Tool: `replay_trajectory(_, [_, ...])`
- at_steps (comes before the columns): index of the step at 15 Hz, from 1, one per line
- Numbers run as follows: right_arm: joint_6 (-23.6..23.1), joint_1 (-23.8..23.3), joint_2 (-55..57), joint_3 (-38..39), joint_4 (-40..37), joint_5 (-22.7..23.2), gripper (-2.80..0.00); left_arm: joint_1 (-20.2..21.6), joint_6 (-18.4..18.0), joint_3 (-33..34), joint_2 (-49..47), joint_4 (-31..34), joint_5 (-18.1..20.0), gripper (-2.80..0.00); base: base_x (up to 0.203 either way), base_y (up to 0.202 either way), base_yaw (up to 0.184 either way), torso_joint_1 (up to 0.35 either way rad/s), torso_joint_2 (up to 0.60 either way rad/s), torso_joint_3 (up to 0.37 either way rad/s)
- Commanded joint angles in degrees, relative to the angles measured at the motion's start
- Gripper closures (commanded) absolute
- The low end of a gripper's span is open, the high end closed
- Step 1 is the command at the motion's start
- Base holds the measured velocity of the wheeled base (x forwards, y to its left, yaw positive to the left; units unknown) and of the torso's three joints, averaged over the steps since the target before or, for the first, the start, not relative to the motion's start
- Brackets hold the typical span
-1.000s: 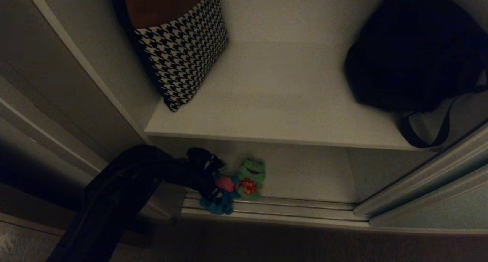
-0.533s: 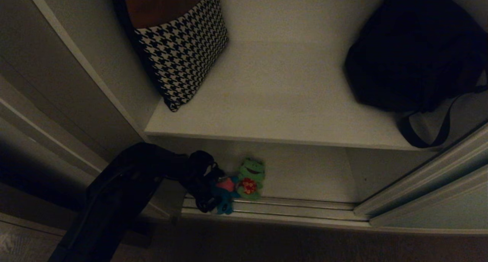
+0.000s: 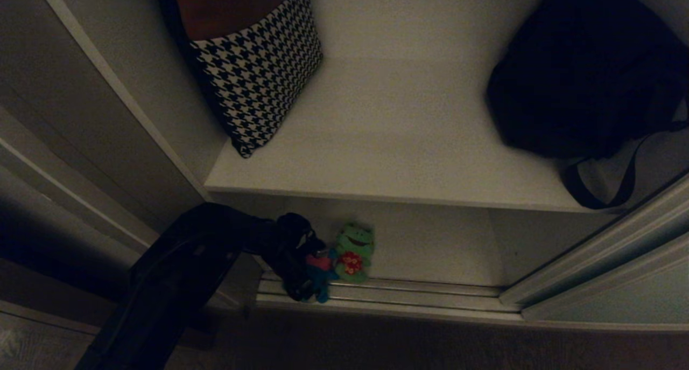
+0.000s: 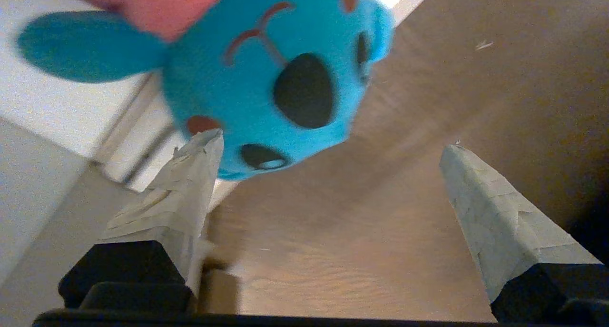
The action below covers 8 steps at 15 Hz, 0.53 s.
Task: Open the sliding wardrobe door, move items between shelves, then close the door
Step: Place the green doll on the lower shelf
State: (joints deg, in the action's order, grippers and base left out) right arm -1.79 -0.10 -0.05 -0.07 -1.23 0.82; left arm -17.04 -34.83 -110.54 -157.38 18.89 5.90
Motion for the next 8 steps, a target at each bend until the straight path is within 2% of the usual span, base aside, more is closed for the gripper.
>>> replay_trajectory(1, [-0.1, 0.0, 0.0, 0.0, 0.0, 0.0, 0.0, -1.4, 6.0, 0.3, 0.0, -0.4, 0.2, -2.8, 0.0, 0.0, 0.0, 0.0, 0.0, 0.0])
replay_trajectory(3, [-0.1, 0.0, 0.0, 0.1, -0.1, 0.0, 0.0, -2.1, 10.9, 0.5, 0.1, -1.5, 0.7, -2.8, 0.0, 0.0, 0.0, 0.0, 0.0, 0.0])
replay_trajectory(5, [-0.1, 0.0, 0.0, 0.1, 0.0, 0.0, 0.0, -2.1, 13.5, 0.3, -0.1, -2.0, 0.8, -2.8, 0.0, 0.0, 0.0, 0.0, 0.0, 0.0])
replay_trajectory(8, [0.0, 0.0, 0.0, 0.0, 0.0, 0.0, 0.0, -2.0, 14.2, 0.4, -0.1, -2.2, 1.2, -2.8, 0.0, 0.0, 0.0, 0.0, 0.0, 0.0])
